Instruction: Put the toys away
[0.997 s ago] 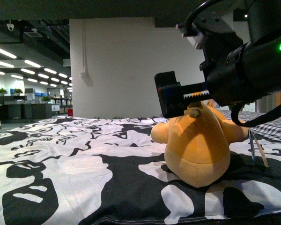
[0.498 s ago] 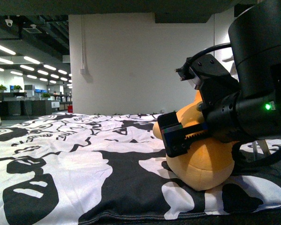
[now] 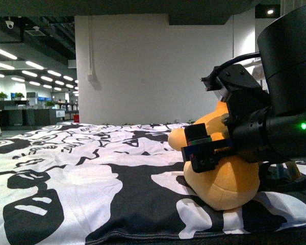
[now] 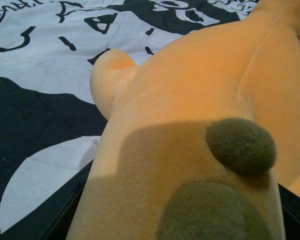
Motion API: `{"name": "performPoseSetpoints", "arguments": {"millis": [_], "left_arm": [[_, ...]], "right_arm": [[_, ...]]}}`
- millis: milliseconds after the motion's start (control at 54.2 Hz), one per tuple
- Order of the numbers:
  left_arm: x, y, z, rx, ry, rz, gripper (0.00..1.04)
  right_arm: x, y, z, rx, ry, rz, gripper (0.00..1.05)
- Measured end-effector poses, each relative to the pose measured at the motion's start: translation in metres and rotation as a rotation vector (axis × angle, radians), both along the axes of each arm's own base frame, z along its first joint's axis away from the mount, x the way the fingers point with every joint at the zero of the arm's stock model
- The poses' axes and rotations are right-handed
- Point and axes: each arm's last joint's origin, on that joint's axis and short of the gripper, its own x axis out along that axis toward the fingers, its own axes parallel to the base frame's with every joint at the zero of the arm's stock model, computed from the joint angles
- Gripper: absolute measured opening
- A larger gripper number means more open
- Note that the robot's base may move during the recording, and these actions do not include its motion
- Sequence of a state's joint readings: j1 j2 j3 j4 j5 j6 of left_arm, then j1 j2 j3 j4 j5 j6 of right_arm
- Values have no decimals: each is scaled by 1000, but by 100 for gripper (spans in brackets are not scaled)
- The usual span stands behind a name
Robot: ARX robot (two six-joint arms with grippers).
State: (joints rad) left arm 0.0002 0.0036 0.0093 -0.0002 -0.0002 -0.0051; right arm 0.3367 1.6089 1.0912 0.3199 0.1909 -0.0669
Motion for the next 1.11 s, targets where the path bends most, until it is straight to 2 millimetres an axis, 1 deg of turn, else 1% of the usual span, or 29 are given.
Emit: {"name": "performPoseSetpoints", "arguments": {"millis": [37,129,166,203,258,388,406,425,443,461,498,554,628,738,886,941,1052,1108], "left_arm": [[0,0,0,0,0,0,99],[0,0,0,0,0,0,99],[0,0,0,0,0,0,99],[0,0,0,0,0,0,99],[0,0,0,0,0,0,99],[0,0,0,0,0,0,99],[0,0,0,0,0,0,99],[0,0,0,0,0,0,99],[0,0,0,0,0,0,99],[0,0,0,0,0,0,99],[0,0,0,0,0,0,99],[0,0,0,0,0,0,99],[0,0,0,0,0,0,99],[0,0,0,0,0,0,99],[0,0,0,0,0,0,99],[0,0,0,0,0,0,99],[0,0,0,0,0,0,99],[0,0,0,0,0,0,99]], "right_arm": [[-1,0,1,7,0,0,75],[-6,0,9,33,-2,7,59],[-7,-1,11,40,-4,9,56],[-10,-1,16,52,-10,19,50],[-15,-3,25,74,-26,35,40],[-27,-8,47,123,-73,75,25],[-32,-11,54,140,-88,87,21],[-35,-13,59,151,-100,93,19],[-39,-15,65,161,-112,100,19],[-46,-20,74,179,-139,108,19],[-53,-26,84,197,-168,113,19],[-71,-44,101,235,-227,115,19],[-92,-62,109,276,-267,118,19],[-114,-82,108,315,-287,121,19],[-142,-104,95,358,-288,130,19],[-159,-114,86,386,-287,138,19],[-179,-123,74,423,-279,143,19],[-191,-126,61,438,-270,142,19]]}}
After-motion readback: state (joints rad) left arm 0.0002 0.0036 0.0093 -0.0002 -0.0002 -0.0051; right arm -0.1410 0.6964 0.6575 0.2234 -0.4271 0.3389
